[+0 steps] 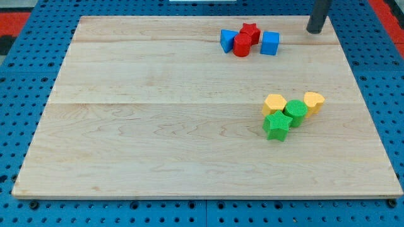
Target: Drag the yellow hexagon into the red circle
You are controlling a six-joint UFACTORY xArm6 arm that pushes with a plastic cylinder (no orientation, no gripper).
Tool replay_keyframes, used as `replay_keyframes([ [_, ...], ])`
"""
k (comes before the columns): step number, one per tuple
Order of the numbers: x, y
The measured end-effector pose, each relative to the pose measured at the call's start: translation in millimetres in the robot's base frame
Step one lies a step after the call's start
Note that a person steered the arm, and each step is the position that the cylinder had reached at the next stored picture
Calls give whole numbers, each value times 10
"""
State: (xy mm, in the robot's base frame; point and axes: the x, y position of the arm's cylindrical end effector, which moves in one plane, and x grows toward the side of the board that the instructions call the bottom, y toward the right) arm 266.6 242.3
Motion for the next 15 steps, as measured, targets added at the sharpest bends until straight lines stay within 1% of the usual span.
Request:
replay_keyframes([
  [1, 951, 112],
  [2, 1706, 33],
  [3, 2048, -343],
  [4, 1885, -1073],
  [5, 1849, -1465],
  [6, 1870, -1588],
  [7, 2174, -1694],
  [8, 2163, -2368],
  [9, 1901, -2286],
  [10, 2063, -1973],
  [11, 2089, -1849],
  [13, 1764, -1469],
  [15, 1378, -1559],
])
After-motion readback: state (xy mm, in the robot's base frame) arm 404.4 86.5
